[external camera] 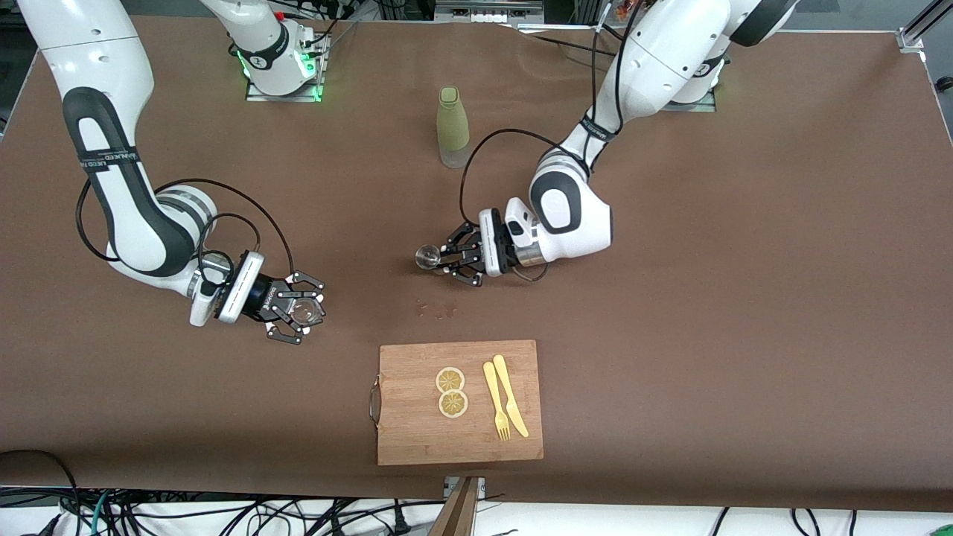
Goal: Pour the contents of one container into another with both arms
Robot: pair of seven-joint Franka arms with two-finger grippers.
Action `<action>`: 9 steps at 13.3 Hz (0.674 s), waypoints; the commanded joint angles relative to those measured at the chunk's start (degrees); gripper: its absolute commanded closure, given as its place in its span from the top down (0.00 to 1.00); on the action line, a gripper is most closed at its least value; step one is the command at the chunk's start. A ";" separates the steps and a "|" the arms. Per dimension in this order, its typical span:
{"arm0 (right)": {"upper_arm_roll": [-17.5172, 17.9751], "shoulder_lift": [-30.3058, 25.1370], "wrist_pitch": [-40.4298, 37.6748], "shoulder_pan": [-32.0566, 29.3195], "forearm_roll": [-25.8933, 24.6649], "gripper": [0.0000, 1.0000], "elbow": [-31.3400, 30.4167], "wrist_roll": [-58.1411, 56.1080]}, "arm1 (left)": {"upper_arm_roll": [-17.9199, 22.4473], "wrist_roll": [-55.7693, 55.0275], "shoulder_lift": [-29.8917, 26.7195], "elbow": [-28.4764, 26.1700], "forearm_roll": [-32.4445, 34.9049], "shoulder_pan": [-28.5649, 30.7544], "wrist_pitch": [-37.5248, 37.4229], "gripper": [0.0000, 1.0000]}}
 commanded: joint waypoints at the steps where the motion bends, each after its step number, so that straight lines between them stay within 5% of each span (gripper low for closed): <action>1: 1.07 -2.01 1.48 -0.03 -1.17 0.00 -0.98 2.02 | 0.82 -4.01 4.74 8.69 -1.67 -3.33 4.39 0.00; 9: 1.34 -2.28 3.32 1.20 -1.95 0.00 -2.92 4.05 | 4.51 -12.98 12.91 23.99 -1.24 -10.19 10.72 0.00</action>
